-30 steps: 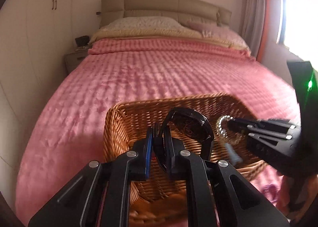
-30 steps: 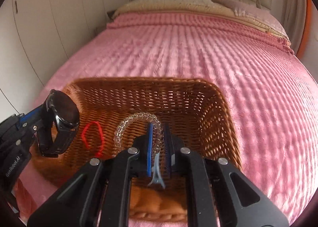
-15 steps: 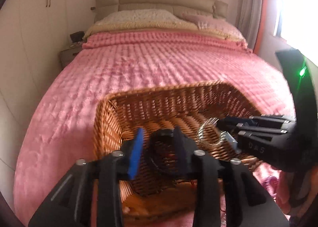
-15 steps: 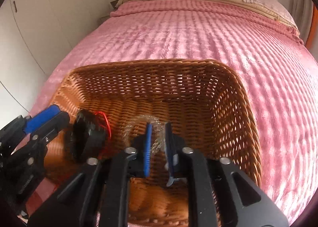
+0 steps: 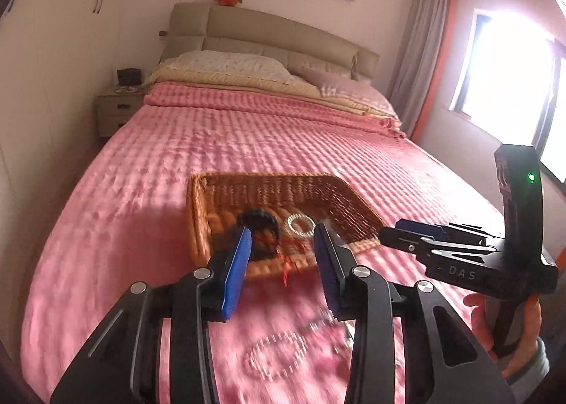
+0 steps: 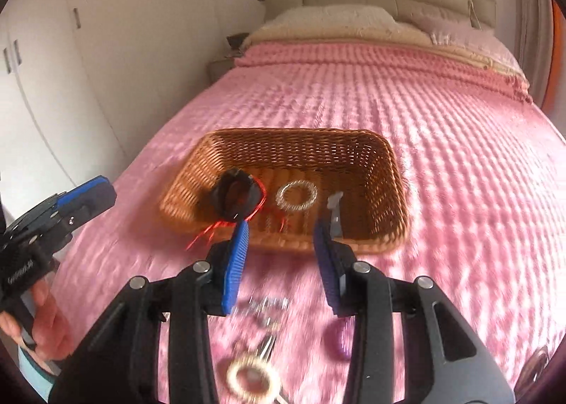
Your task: Organize jewelry
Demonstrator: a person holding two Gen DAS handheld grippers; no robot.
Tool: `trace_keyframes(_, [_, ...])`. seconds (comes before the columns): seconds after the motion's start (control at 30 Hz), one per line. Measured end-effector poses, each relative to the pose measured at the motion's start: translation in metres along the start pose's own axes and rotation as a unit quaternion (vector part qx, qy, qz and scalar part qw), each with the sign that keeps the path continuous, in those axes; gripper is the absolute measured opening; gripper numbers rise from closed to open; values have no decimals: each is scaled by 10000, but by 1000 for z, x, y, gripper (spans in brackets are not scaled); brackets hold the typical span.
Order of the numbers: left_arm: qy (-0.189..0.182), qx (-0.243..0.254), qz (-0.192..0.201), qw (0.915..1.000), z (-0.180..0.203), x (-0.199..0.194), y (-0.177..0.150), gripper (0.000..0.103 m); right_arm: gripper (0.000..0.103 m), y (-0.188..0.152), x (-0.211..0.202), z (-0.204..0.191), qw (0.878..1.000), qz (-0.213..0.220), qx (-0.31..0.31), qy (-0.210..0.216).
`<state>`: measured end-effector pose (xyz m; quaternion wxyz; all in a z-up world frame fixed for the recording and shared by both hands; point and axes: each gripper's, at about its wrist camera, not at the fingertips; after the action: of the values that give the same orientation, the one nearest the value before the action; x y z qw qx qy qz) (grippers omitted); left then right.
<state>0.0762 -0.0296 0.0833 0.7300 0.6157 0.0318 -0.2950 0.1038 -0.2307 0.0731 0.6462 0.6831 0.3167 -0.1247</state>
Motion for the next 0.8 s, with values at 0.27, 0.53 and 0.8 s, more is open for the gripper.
trace_keyframes(0.27, [-5, -117, -257, 9996, -8, -29, -48, 36, 35, -57, -37, -11, 9998, 155, -39, -153])
trace_keyframes(0.53, [116, -429, -944, 9945, -33, -1, -99, 36, 35, -118, -18, 4, 9988, -215, 399, -165])
trace_keyframes(0.8, [213, -497, -1405, 9886, -42, 29, -110, 35, 28, -134, 3, 5, 9979, -468, 417, -142])
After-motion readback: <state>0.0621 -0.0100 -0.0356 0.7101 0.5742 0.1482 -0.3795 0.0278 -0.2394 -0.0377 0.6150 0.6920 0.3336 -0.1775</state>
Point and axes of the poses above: each gripper's, at about its wrist camera, not at the fingertips, and x roughly the way its jaws point, z to its right, y to its top, and after that the axes turned 6 degrees about z, right-handed
